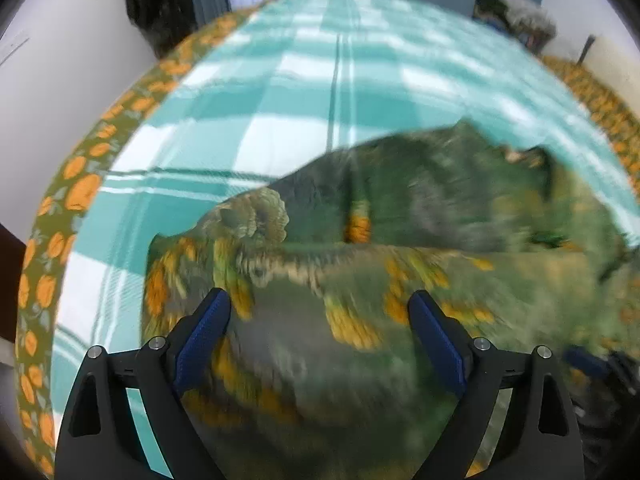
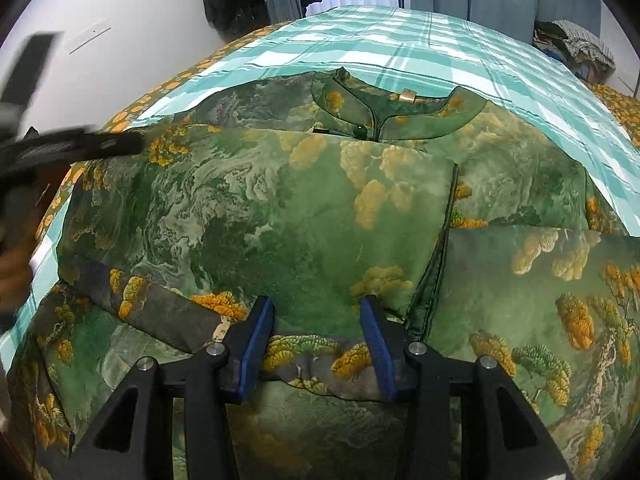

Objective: Fold large clothes

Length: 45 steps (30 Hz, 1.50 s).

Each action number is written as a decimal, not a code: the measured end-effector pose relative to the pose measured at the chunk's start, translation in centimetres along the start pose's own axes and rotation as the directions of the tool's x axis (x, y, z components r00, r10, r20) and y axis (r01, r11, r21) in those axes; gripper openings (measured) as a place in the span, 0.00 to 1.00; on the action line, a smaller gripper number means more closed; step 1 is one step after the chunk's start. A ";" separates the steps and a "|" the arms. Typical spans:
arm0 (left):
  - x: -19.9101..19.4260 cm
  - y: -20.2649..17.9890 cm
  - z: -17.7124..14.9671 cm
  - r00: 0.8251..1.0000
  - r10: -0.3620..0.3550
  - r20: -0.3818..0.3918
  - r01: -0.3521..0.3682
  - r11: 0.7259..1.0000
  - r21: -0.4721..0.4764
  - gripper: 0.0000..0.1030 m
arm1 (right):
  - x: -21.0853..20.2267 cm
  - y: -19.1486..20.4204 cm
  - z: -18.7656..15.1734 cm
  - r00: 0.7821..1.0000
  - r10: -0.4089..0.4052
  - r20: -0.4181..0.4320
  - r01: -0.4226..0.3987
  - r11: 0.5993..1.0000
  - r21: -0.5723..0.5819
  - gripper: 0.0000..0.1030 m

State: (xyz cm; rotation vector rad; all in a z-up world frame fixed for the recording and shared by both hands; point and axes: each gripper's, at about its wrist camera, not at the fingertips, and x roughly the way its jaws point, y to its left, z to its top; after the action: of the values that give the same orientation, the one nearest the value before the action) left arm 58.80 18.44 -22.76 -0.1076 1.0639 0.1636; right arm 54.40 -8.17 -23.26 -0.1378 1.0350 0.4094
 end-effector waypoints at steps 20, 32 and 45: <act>-8.0 -2.8 -4.7 0.998 -0.042 0.044 0.034 0.988 0.151 0.97 | -1.3 0.3 -0.7 0.997 -0.014 0.071 0.015 1.000 -0.013 0.46; -14.0 -3.4 -23.2 0.993 -0.047 -0.111 0.080 0.946 0.314 0.99 | -13.8 2.6 -10.3 0.999 -0.011 -0.045 0.003 0.985 -0.172 0.50; -22.2 5.3 -28.2 0.993 -0.102 -0.063 0.107 0.992 0.072 0.99 | -23.4 -4.0 -25.9 0.995 -0.076 -0.058 0.083 0.990 0.118 0.54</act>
State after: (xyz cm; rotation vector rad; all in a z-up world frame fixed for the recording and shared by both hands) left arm 23.00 17.17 -16.92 -0.1002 1.1194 0.0253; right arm 24.75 -25.87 -16.71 -0.0823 1.1005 0.2715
